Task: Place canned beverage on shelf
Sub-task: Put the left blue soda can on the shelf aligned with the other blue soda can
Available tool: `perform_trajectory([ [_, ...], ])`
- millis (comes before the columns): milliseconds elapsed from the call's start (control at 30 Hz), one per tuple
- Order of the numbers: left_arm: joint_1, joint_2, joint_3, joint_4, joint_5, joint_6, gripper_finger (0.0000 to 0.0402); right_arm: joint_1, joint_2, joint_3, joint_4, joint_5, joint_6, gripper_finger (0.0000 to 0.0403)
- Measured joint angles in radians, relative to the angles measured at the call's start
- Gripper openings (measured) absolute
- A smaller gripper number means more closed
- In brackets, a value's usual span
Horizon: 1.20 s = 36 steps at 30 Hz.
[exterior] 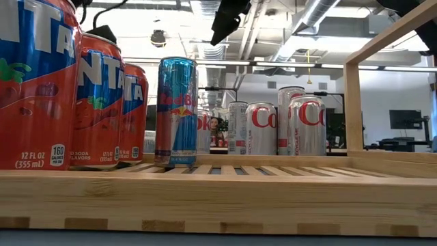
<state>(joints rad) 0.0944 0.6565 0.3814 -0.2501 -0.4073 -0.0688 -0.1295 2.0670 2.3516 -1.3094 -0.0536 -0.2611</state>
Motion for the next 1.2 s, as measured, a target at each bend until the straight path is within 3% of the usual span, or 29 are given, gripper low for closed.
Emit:
perform_trajectory([
  [200, 0.000, 0.000, -0.026, 0.019, -0.042, 0.006, 0.0332, 0.000, 0.000, 0.000, 0.000, 0.000, -0.001, 0.0308],
  [500, 0.000, 0.000, -0.026, 0.036, -0.014, 0.021, 0.0234, 0.000, 0.000, 0.000, -0.003, 0.000, -0.001, 0.0308],
  [633, 0.000, -0.003, -0.017, 0.042, 0.016, 0.042, 0.0232, 0.001, 0.000, 0.000, -0.018, -0.001, -0.021, 0.0308],
  [933, -0.002, -0.004, 0.170, -0.031, 0.025, 0.264, 0.0232, 0.014, 0.000, 0.000, -0.058, -0.003, -0.053, 0.0308],
  [1100, 0.000, -0.003, 0.301, -0.121, -0.070, 0.346, 0.0232, 0.016, 0.000, 0.000, -0.096, -0.006, -0.049, 0.0308],
  [1133, 0.000, -0.003, 0.321, -0.138, -0.059, 0.357, 0.0232, 0.016, 0.000, 0.000, -0.108, -0.013, -0.051, 0.0308],
  [1200, -0.001, -0.002, 0.362, -0.144, 0.064, 0.377, 0.0232, 0.021, -0.011, -0.001, -0.135, -0.035, -0.050, 0.0308],
])
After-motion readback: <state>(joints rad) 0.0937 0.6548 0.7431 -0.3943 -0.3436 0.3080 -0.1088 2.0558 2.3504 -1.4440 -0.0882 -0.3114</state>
